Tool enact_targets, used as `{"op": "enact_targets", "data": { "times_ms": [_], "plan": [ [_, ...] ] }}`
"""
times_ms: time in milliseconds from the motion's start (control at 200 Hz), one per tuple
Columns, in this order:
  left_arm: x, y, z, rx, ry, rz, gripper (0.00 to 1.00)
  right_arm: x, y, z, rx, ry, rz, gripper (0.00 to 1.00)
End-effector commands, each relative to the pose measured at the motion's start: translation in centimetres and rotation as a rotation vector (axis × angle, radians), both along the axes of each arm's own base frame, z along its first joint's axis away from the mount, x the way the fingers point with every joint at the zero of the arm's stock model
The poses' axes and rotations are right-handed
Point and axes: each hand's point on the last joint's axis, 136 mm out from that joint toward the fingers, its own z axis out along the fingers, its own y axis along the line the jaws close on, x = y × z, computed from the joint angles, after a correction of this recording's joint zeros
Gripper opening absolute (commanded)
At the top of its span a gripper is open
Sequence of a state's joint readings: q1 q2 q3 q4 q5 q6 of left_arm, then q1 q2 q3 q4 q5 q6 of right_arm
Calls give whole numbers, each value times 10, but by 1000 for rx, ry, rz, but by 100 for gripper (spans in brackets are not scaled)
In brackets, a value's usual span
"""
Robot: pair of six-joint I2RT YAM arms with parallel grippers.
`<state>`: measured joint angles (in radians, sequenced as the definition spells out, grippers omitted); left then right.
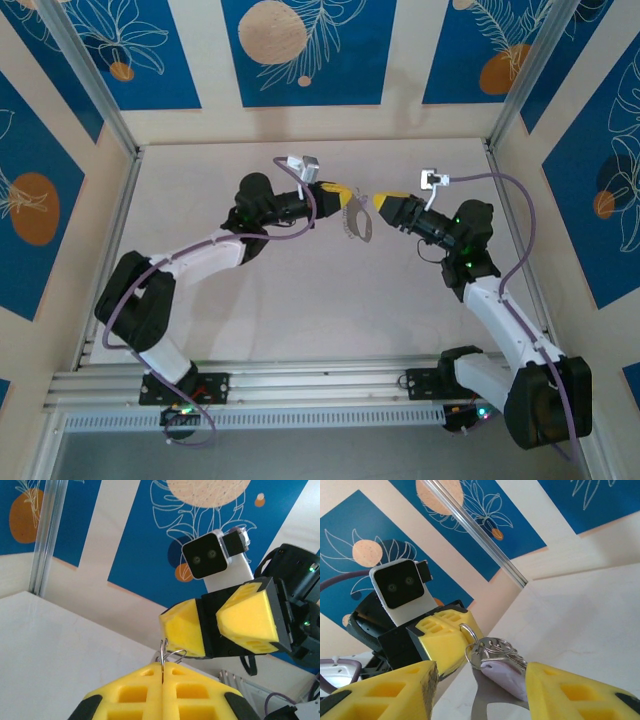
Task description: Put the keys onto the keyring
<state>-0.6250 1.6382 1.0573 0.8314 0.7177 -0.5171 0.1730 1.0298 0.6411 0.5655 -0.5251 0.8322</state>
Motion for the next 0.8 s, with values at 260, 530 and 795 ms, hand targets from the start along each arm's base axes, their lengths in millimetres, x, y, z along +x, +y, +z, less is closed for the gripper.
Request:
{"op": "enact_targets", "data": {
  "times_ms": [260,530,795],
  "plan": [
    [-12,-3,20,-77,-35,-56,0,2,27,22,19,-101,94,50],
    [-13,-3,20,-74,-35,-65,0,8,30,21,17,-96,93,46],
    [-13,-4,21,-73,-35,-69,0,10,35,21,14,-97,109,31]
  ]
}}
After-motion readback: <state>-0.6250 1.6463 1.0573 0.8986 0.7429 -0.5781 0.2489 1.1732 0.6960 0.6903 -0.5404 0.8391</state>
